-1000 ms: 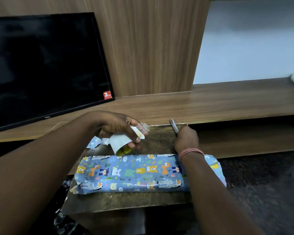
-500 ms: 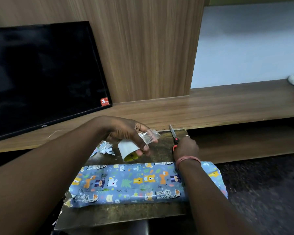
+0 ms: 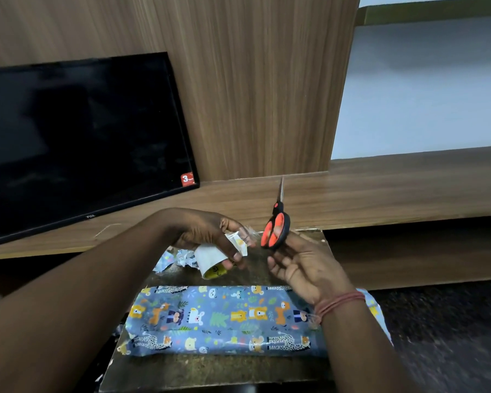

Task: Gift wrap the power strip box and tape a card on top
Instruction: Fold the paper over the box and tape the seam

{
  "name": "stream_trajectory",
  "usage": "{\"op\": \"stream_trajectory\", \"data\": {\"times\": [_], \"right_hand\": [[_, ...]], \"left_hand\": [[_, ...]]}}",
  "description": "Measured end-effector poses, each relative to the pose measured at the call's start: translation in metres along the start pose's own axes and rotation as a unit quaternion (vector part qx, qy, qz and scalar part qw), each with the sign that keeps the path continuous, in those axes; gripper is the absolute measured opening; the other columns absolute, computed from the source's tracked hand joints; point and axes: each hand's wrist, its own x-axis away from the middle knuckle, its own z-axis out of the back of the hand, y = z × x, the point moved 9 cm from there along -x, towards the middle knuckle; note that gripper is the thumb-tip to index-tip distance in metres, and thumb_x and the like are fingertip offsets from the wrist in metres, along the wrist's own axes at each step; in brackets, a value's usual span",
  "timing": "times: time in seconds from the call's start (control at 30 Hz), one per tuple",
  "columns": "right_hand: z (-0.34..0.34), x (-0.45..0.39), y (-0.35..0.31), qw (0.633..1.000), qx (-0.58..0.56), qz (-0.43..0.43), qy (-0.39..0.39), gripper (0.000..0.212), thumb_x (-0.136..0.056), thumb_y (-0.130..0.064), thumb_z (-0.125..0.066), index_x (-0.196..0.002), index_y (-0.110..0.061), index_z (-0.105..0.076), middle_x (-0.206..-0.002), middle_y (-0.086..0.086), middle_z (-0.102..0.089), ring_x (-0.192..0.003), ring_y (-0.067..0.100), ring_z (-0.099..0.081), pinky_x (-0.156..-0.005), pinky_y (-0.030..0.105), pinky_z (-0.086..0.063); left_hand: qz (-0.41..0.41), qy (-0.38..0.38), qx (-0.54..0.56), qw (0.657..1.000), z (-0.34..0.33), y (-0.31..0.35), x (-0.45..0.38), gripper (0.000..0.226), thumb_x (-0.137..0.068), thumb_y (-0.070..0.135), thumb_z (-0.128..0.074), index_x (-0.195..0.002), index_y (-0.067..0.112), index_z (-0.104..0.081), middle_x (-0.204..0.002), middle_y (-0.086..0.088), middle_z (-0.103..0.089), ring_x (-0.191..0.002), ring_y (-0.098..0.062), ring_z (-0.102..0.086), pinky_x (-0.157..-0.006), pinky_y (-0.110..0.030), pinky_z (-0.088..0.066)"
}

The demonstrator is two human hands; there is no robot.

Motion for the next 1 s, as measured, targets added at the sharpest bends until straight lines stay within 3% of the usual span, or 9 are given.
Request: {"op": "stream_trajectory", "data": {"times": [0.1, 0.23, 0.33, 0.47, 0.57, 0.67, 0.73, 0.83, 1.0], "right_hand": [[-0.014, 0.002, 0.008, 0.999, -0.022, 0.023, -0.035, 0.019, -0.087, -0.012, -0.072, -0.105, -0.009, -0.065, -0.104, 0.013, -0.073, -0.097, 0.027, -0.07, -0.069, 0.032, -0.056], [-0.017, 0.005, 0.001, 0.993, 0.064, 0.094, 0.027, 0.026, -0.075, -0.01, -0.082, -0.097, -0.013, -0.069, -0.086, 0.003, -0.073, -0.068, 0.009, -0.058, -0.055, 0.023, -0.033], [-0.021, 0.007, 0.004, 0.992, 0.073, 0.094, 0.032, 0.049, -0.07, -0.006, -0.087, -0.11, -0.009, -0.058, -0.086, 0.008, -0.077, -0.064, 0.012, -0.066, -0.055, 0.026, -0.038], [-0.028, 0.007, 0.013, 0.998, 0.025, 0.052, 0.007, 0.05, -0.08, 0.008, -0.074, -0.123, -0.002, -0.049, -0.074, 0.01, -0.074, -0.051, 0.013, -0.061, -0.045, 0.022, -0.037], [-0.03, 0.006, 0.01, 0.998, 0.006, 0.055, -0.017, 0.064, -0.074, 0.01, -0.075, -0.132, 0.007, -0.046, -0.093, 0.024, -0.074, -0.065, 0.026, -0.062, -0.041, 0.021, -0.037], [-0.038, 0.005, 0.006, 0.996, -0.019, 0.055, -0.075, 0.079, -0.059, -0.004, -0.082, -0.13, 0.005, -0.048, -0.104, 0.026, -0.071, -0.078, 0.028, -0.069, -0.053, 0.025, -0.047], [-0.041, 0.004, 0.007, 0.992, -0.03, 0.046, -0.109, 0.068, -0.061, 0.0, -0.08, -0.122, -0.006, -0.049, -0.104, 0.024, -0.072, -0.087, 0.032, -0.074, -0.06, 0.031, -0.055], [-0.044, 0.005, 0.015, 0.991, 0.002, 0.026, -0.128, 0.052, -0.072, 0.006, -0.071, -0.113, -0.012, -0.044, -0.092, 0.019, -0.072, -0.078, 0.031, -0.073, -0.05, 0.027, -0.049], [-0.034, 0.002, 0.031, 0.986, 0.152, 0.004, -0.065, 0.043, -0.065, -0.018, -0.084, -0.097, -0.001, -0.063, -0.074, 0.014, -0.072, -0.06, 0.025, -0.062, -0.042, 0.025, -0.038]], "left_hand": [[0.002, 0.003, 0.005, 1.0, 0.001, -0.006, 0.002, 0.051, -0.087, -0.006, -0.074, -0.133, 0.001, -0.055, -0.124, -0.031, -0.066, -0.079, -0.024, -0.073, -0.073, -0.035, -0.062], [0.013, 0.006, 0.018, 1.0, 0.004, -0.008, 0.006, 0.042, -0.086, -0.007, -0.073, -0.123, 0.011, -0.065, -0.115, -0.027, -0.07, -0.076, -0.023, -0.072, -0.069, -0.034, -0.061], [0.023, 0.025, 0.01, 0.999, 0.01, -0.01, 0.006, 0.04, -0.084, -0.005, -0.076, -0.116, 0.019, -0.07, -0.112, -0.021, -0.071, -0.079, -0.024, -0.072, -0.074, -0.037, -0.061], [0.027, 0.041, 0.0, 0.999, 0.019, -0.01, 0.011, 0.045, -0.084, -0.004, -0.076, -0.125, 0.013, -0.066, -0.116, -0.026, -0.07, -0.078, -0.023, -0.072, -0.072, -0.036, -0.062], [0.026, 0.047, -0.001, 0.999, 0.026, -0.01, 0.019, 0.046, -0.088, -0.005, -0.072, -0.13, 0.011, -0.063, -0.125, -0.03, -0.066, -0.078, -0.022, -0.071, -0.071, -0.035, -0.062], [0.024, 0.044, 0.011, 0.999, 0.033, -0.01, 0.026, 0.047, -0.089, -0.004, -0.07, -0.133, 0.012, -0.062, -0.126, -0.029, -0.066, -0.078, -0.021, -0.071, -0.075, -0.036, -0.063], [0.02, 0.038, 0.013, 0.999, 0.037, -0.011, 0.03, 0.047, -0.09, -0.003, -0.071, -0.134, 0.012, -0.061, -0.128, -0.029, -0.065, -0.082, -0.022, -0.071, -0.084, -0.044, -0.062], [0.021, 0.036, 0.014, 0.999, 0.043, -0.015, 0.032, 0.047, -0.088, 0.0, -0.075, -0.133, 0.01, -0.061, -0.13, -0.03, -0.064, -0.088, -0.026, -0.07, -0.101, -0.059, -0.05], [0.022, 0.061, 0.018, 0.998, 0.058, -0.02, 0.037, 0.048, -0.086, 0.002, -0.078, -0.13, 0.009, -0.063, -0.127, -0.028, -0.066, -0.086, -0.024, -0.071, -0.088, -0.046, -0.058]]}}
